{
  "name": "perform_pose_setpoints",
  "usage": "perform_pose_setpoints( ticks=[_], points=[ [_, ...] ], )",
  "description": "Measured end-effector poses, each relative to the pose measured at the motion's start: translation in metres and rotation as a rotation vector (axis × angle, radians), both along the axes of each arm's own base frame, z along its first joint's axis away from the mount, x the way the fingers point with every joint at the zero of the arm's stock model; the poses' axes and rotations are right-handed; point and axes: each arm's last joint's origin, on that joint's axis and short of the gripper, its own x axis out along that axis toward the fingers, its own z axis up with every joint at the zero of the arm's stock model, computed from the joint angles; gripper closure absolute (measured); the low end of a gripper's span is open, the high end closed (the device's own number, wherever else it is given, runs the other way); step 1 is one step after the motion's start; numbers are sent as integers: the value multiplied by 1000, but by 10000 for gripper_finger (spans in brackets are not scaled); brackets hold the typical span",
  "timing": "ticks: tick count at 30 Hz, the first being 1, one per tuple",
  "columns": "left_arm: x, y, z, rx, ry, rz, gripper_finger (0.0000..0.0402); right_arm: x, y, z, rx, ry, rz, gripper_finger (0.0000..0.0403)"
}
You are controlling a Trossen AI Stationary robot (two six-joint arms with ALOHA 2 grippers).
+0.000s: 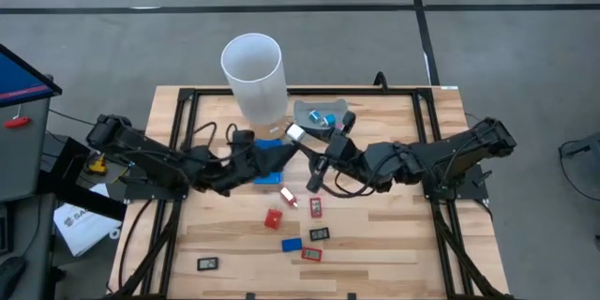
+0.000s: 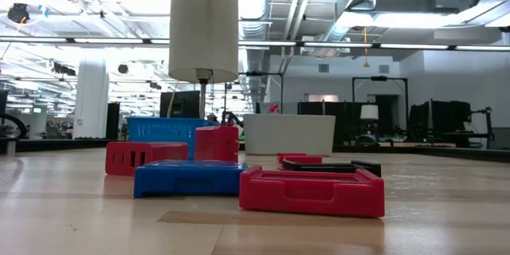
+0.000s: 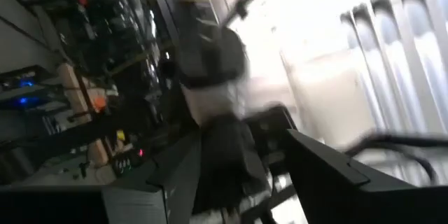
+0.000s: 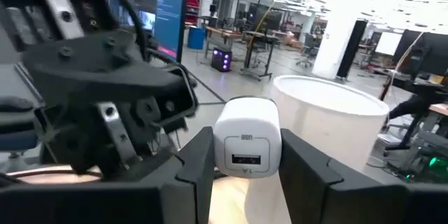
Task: Pick & Place Office items
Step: Put the white charger adapter into the gray bin
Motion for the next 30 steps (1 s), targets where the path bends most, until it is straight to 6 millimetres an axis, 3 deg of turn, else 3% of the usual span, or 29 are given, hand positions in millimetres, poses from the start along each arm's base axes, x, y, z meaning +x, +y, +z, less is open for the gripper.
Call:
perform_pose_setpoints(
  ticks=[5, 10, 15, 18, 23, 30],
  points=[
    [-27, 2, 11, 179, 76, -88, 198, -10, -4, 9, -7, 12, -38, 285],
    [-61, 4, 7, 465, 346, -101, 209, -26, -6, 19, 31, -7, -29, 285],
    [-96, 6, -11, 632, 681, -114, 226, -50, -10, 26, 143, -11, -13, 285],
    [-114, 7, -19, 702, 805, -123, 237, -65, -13, 18, 229, 61, -28, 285],
    [-127, -2, -30, 772, 901, -212, 252, -83, -13, -4, 444, 221, -8, 285],
    [-136, -15, -55, 769, 1097, -307, 270, -78, -9, -33, 592, 383, -66, 285]
  ],
)
